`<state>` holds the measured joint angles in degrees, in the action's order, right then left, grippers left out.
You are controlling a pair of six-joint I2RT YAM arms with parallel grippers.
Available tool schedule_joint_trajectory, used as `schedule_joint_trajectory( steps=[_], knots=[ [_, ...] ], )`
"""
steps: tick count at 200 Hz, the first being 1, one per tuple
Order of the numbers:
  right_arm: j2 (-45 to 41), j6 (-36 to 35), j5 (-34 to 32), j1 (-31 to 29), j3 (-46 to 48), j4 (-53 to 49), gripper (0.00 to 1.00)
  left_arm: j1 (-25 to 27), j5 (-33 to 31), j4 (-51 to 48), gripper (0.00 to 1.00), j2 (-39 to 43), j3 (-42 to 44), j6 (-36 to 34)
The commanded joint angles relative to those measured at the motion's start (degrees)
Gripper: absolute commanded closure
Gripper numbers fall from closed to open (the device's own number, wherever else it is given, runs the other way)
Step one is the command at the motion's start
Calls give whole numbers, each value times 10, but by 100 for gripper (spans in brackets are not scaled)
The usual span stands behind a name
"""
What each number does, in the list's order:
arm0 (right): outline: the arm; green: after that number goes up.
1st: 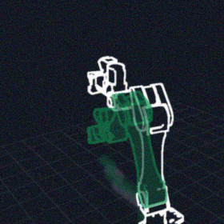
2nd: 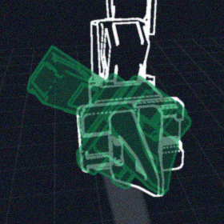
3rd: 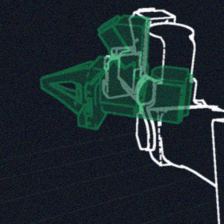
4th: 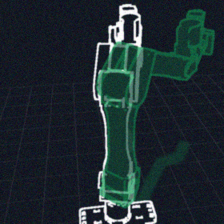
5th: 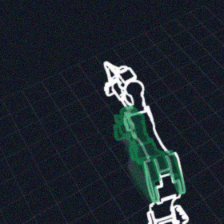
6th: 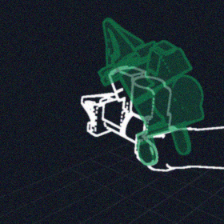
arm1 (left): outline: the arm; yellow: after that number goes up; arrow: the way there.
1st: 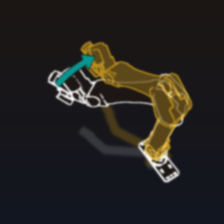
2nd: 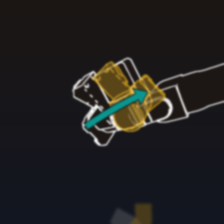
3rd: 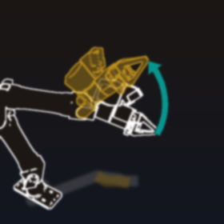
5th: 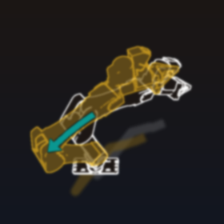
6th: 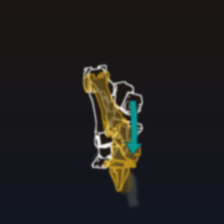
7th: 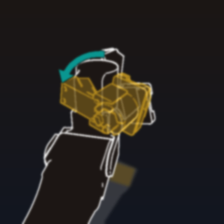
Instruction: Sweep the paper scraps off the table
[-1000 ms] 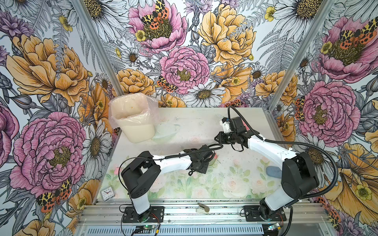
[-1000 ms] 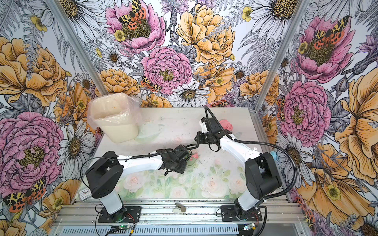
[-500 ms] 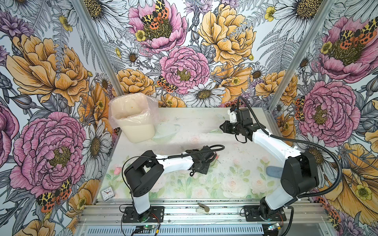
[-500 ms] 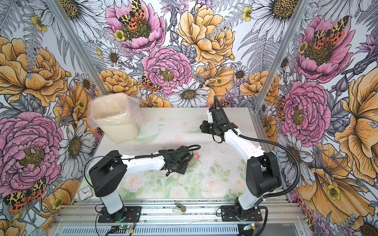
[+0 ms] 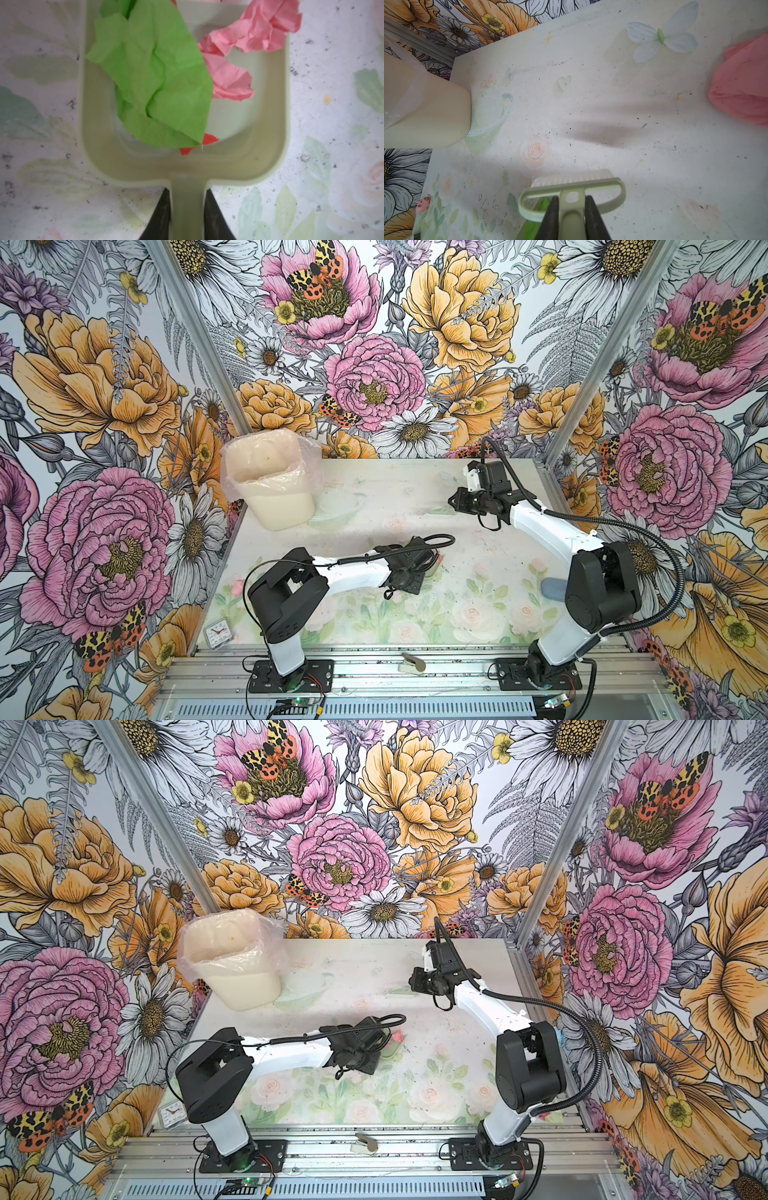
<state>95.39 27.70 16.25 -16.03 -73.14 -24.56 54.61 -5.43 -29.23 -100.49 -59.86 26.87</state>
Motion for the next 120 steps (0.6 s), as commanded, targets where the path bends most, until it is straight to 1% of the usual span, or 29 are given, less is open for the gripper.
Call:
schedule_joint_trajectory(
  steps=[1, 17, 49, 85, 120],
  knots=[
    [10, -11, 29, 3, -4, 6, 100, -3, -6, 23, 100, 17, 11, -4],
    [17, -13, 43, 0, -1, 6, 100, -3, -5, 23, 100, 16, 11, -5],
    [29, -26, 44, -14, 4, 9, 100, -5, -2, 24, 100, 16, 10, -6],
    [44, -26, 50, -35, 4, 24, 100, -5, 0, 23, 100, 15, 11, -5],
    [58, -30, 65, -50, -1, 24, 100, -6, 1, 26, 100, 14, 12, -3]
  ],
)
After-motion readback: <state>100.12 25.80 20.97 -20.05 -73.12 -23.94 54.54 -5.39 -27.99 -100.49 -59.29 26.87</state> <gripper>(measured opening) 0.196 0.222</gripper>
